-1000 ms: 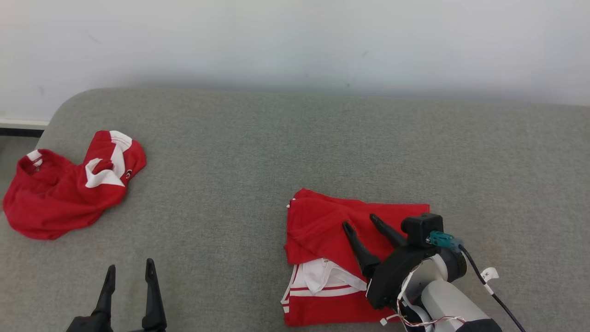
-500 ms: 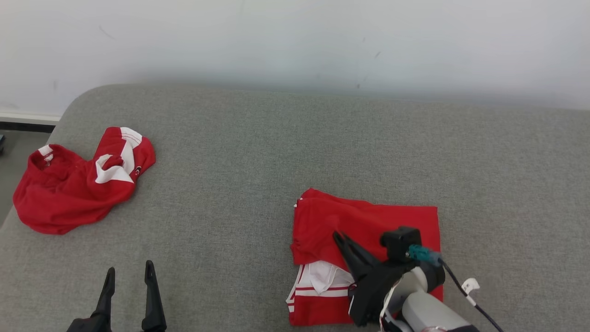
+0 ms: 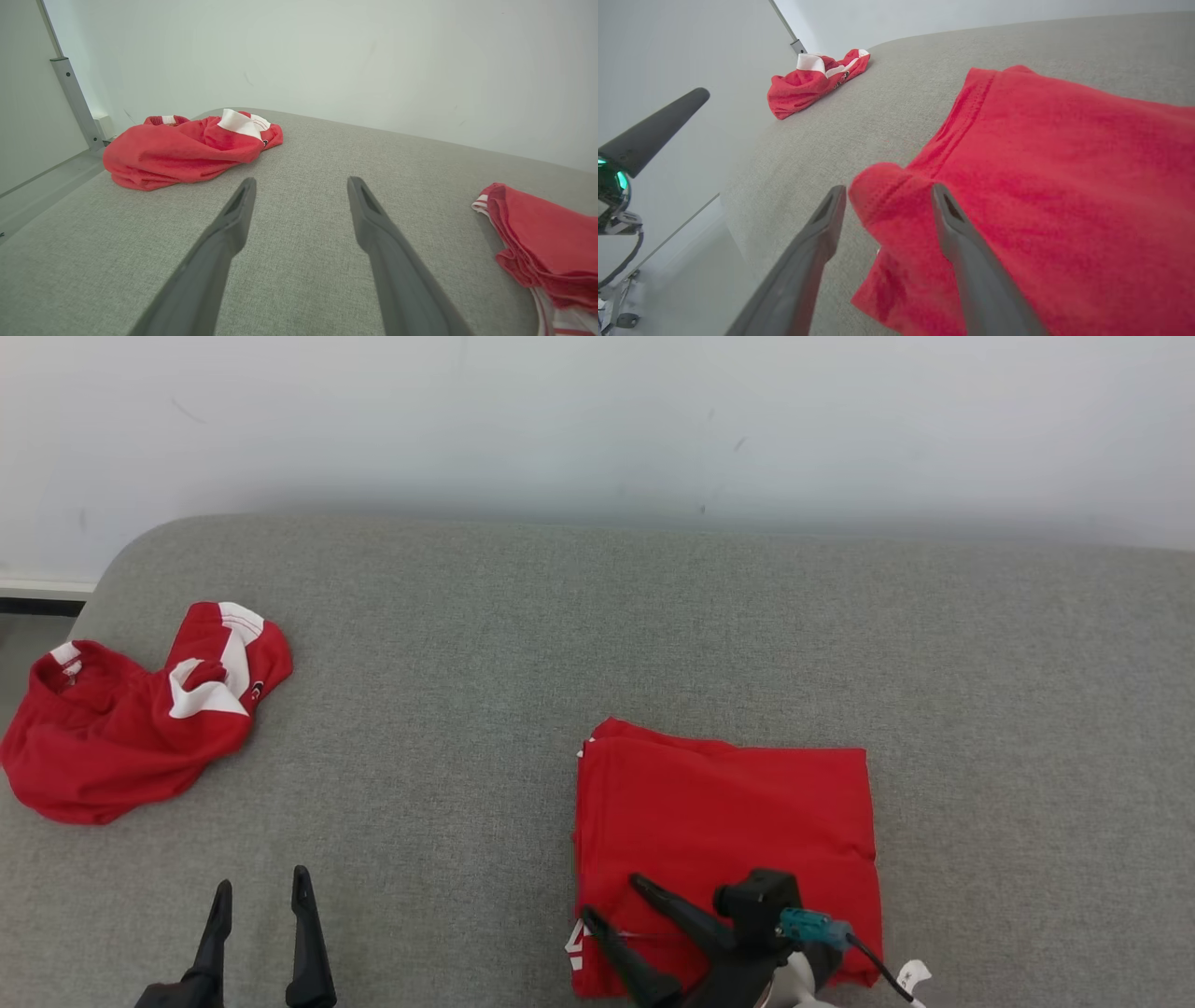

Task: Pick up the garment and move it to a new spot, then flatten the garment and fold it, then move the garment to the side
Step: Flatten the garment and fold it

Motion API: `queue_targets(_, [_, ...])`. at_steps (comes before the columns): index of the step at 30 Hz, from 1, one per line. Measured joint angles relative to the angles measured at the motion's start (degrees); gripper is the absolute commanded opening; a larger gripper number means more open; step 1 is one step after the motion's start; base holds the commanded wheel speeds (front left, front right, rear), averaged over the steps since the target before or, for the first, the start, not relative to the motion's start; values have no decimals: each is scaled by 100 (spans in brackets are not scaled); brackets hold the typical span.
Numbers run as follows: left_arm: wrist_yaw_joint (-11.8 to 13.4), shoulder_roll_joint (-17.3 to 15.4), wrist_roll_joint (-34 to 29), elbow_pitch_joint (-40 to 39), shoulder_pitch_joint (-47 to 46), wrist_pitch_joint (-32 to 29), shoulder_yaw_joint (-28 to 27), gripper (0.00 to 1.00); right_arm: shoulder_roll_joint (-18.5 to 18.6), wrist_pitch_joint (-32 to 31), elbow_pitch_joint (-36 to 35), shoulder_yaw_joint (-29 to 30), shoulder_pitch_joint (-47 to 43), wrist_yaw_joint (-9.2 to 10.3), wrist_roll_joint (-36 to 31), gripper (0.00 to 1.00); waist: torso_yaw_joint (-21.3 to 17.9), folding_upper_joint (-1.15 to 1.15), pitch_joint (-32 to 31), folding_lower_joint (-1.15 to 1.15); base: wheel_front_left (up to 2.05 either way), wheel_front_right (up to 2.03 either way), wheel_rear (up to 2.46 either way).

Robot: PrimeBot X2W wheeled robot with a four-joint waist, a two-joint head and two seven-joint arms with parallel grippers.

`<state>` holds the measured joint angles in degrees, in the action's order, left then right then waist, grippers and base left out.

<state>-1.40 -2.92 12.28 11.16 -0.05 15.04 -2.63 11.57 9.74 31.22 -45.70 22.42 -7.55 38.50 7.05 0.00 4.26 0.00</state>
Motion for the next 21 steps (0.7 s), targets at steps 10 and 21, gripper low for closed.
queue_targets(10, [-10,1,-1,3,10,0,-78,100,320,412,-506,258,-247,0,148,100,-86,0,-36,0,0,0,0])
queue_targets(21, [-64,0,-167,-70,63,0,-208,100,103,537,-1299,2401,-838,0,-943,100,-353,0,-92,0,0,0,0])
